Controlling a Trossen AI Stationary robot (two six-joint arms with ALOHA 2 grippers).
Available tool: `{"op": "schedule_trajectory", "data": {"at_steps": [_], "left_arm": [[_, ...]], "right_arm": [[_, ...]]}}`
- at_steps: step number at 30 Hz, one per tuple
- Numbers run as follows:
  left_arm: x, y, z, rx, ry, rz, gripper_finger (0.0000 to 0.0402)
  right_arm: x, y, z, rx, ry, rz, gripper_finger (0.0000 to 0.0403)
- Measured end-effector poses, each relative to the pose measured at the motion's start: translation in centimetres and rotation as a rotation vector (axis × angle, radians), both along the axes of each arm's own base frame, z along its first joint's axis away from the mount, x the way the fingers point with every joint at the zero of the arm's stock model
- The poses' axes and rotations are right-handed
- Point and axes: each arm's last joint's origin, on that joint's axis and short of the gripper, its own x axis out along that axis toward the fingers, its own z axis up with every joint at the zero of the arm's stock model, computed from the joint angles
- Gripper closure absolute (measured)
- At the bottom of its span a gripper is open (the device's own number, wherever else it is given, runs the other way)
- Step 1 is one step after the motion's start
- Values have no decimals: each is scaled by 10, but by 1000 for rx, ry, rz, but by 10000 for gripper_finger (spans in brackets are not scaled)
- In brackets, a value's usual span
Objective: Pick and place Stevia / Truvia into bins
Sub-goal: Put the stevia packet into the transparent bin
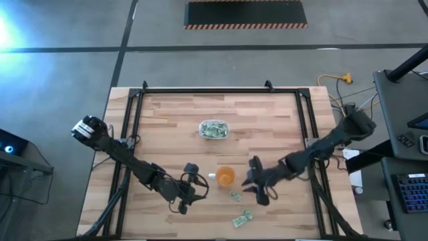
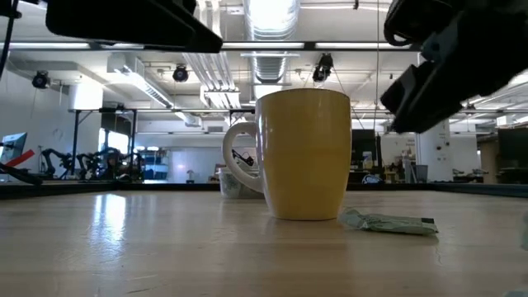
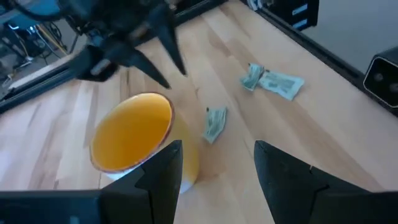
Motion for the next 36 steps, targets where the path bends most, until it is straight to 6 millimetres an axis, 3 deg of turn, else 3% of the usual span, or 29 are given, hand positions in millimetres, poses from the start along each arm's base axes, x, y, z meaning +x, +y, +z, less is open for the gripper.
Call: {"op": "schedule_trajectory", "data": {"at_steps": [9, 16, 36], "left_arm": [[-4, 3, -2, 8, 34, 33, 219], [-5, 4, -4, 17, 45, 37, 219], [-6, 5, -7, 21, 64, 60, 219]], "right_arm": [[19, 37, -33, -60, 82, -19, 299], [34, 46, -54, -73, 146, -61, 304], [20, 47, -57, -153, 265, -230, 337]]}}
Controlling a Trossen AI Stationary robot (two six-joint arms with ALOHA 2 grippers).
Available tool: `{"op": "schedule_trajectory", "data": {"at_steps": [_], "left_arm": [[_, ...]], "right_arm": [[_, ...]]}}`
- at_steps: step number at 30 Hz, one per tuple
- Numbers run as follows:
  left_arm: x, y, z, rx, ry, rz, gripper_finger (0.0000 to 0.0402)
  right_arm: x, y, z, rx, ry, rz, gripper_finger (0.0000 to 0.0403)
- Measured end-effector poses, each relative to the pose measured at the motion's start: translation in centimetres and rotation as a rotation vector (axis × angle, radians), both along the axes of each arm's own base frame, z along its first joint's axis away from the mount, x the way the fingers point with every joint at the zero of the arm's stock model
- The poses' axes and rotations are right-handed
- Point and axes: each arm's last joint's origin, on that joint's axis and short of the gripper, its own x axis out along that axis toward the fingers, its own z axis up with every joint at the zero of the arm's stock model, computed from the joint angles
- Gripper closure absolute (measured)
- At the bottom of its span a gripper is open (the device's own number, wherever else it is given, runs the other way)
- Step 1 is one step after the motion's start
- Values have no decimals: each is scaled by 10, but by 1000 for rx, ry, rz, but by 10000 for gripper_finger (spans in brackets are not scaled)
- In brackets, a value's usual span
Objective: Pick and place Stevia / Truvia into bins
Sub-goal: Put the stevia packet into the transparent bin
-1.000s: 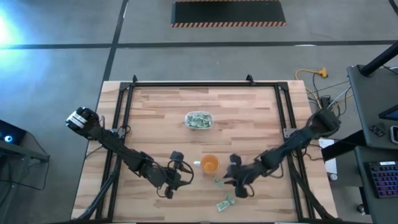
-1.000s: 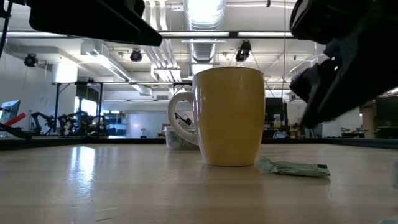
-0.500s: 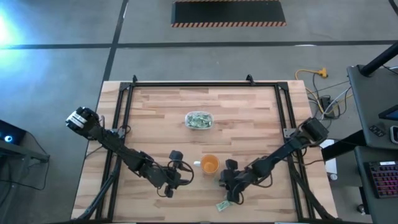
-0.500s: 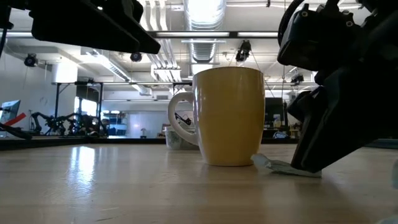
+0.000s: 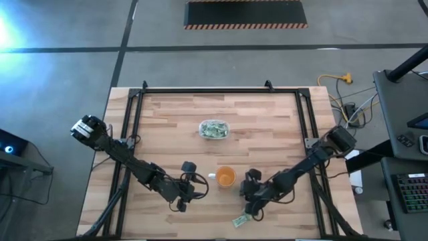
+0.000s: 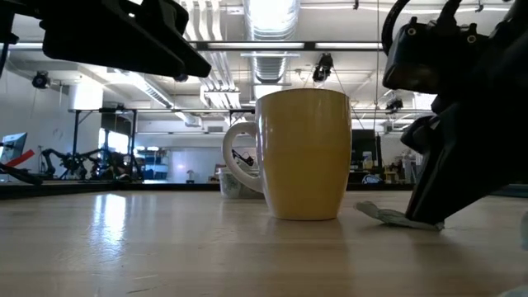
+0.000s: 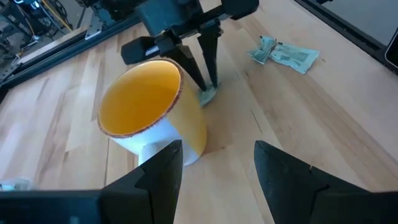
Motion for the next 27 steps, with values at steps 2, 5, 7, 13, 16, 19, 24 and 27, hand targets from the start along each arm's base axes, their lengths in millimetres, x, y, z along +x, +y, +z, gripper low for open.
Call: {"op": "schedule_trajectory", "data": {"at_steps": [2, 5, 7, 13, 16, 19, 24, 27], "left_arm": [[0, 0, 0, 0, 1, 0, 219], [0, 0, 0, 0, 1, 0, 219], [0, 0, 0, 0, 4, 1, 219], [0, 0, -1, 2, 6, 1, 219], [-1, 0, -1, 4, 9, 1, 219], [-1, 0, -1, 7, 15, 1, 219], [-1, 1, -2, 10, 20, 1, 219], [-1, 1, -2, 10, 20, 1, 219]], "right_arm": [[-1, 2, 2, -34, 3, -8, 339], [-1, 4, 6, -96, 13, -19, 340], [-1, 6, 9, -129, 22, -18, 340], [-2, 12, 15, -195, 25, -6, 337], [-3, 13, 15, -202, 16, -15, 325], [-4, 11, 13, -198, 12, -39, 306], [-6, 10, 11, -186, 13, -66, 267], [-6, 9, 10, -188, 11, -68, 247]]}}
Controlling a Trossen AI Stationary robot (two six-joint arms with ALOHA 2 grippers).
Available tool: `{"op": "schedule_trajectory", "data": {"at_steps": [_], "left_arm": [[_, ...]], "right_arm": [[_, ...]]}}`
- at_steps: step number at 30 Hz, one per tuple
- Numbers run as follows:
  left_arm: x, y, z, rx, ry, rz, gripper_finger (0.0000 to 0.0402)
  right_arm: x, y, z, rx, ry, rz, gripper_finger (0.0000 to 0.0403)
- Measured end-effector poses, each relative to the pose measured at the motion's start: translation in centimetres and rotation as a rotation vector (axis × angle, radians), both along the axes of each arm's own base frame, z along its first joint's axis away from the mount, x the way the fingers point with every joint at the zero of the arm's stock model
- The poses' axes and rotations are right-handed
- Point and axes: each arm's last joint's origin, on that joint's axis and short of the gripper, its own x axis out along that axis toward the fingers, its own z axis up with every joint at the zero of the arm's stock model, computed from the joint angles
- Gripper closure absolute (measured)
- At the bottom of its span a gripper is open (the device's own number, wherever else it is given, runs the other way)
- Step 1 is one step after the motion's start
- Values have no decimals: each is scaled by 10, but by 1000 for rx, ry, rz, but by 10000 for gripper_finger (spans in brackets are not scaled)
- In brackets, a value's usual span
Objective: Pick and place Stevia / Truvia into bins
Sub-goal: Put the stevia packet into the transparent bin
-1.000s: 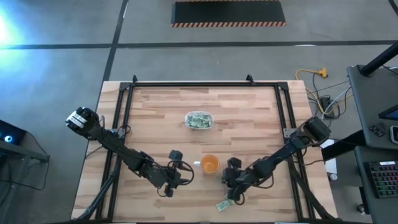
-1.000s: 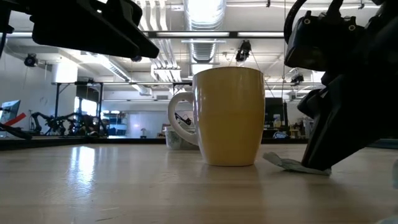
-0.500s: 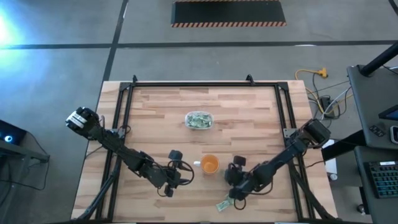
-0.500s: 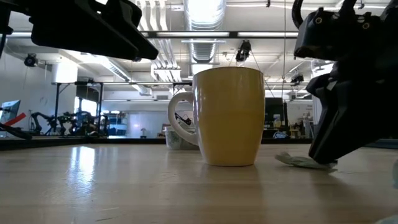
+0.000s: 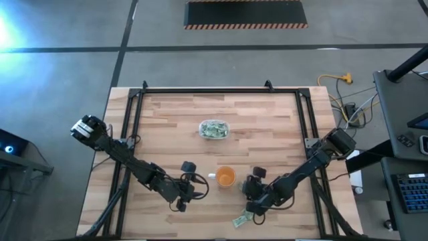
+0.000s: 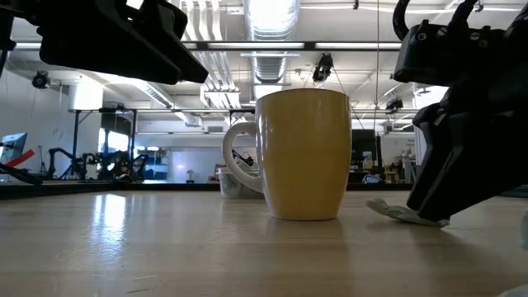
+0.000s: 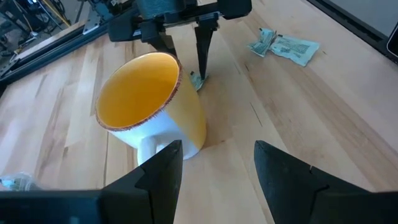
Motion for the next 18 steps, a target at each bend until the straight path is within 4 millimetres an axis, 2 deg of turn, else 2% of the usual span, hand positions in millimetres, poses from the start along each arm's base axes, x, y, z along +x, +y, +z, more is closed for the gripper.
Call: {"op": "schedule_trajectory", "data": {"at_steps": [7, 18], "left_arm": [[0, 0, 0, -1, 0, 0, 219], [0, 0, 0, -1, -1, 0, 219]], "right_arm": [[-1, -1, -1, 12, -1, -16, 237], [-3, 1, -2, 116, 38, -33, 311]]}}
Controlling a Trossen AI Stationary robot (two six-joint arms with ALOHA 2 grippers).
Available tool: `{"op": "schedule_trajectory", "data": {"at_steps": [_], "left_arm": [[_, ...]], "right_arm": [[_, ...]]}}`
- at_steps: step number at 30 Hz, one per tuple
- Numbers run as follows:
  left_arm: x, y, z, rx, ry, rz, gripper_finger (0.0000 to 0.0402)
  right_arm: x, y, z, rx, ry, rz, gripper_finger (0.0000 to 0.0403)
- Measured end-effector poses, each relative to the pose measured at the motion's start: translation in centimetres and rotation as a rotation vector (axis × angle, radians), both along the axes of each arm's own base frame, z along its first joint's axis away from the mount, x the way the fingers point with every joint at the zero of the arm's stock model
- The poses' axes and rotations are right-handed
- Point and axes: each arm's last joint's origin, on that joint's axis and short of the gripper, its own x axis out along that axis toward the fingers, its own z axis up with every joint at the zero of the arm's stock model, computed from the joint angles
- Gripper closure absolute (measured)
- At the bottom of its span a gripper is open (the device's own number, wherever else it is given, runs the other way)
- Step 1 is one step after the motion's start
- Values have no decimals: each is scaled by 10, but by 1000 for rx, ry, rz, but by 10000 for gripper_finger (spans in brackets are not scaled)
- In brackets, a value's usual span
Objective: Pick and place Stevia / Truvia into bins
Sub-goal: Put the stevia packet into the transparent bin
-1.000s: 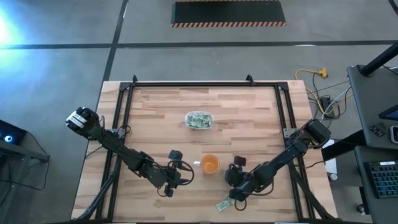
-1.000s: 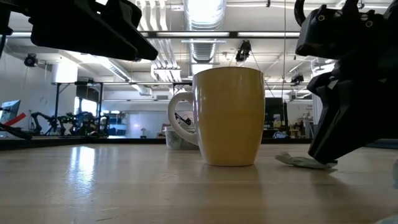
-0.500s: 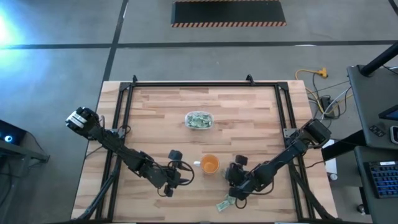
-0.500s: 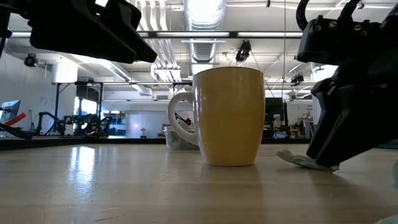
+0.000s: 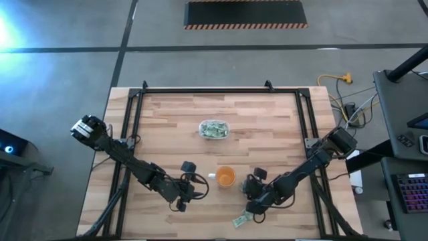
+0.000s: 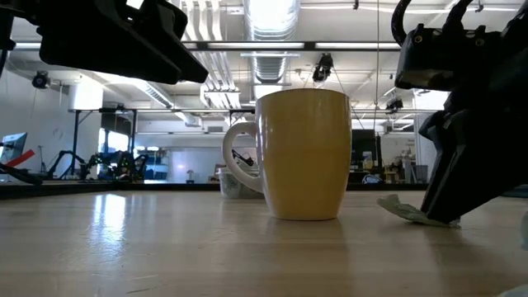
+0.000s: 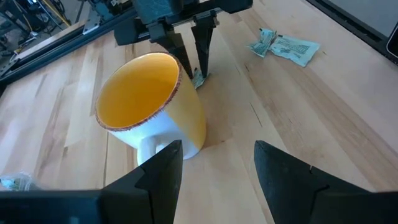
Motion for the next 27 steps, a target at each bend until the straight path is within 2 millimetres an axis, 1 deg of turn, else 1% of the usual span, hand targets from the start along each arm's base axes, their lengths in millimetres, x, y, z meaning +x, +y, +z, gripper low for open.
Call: {"op": "schedule_trajectory", "data": {"at_steps": [9, 12, 15, 21, 24, 27], "left_arm": [[0, 0, 0, 0, 0, 1, 219], [0, 0, 0, -1, 0, 0, 219], [0, 0, 0, 0, 0, 0, 219], [0, 0, 0, 0, 0, 1, 219], [0, 0, 0, 1, 1, 0, 219], [0, 0, 0, 1, 2, 0, 219]], "right_arm": [[0, 1, 2, -12, 8, 36, 386], [-2, -1, 7, -41, 8, 52, 392], [-5, -5, 16, -84, -16, 55, 393], [-7, -24, 38, -252, -81, -21, 394], [-2, -37, 50, -336, -115, -24, 394], [6, -54, 58, -382, -111, -28, 394]]}}
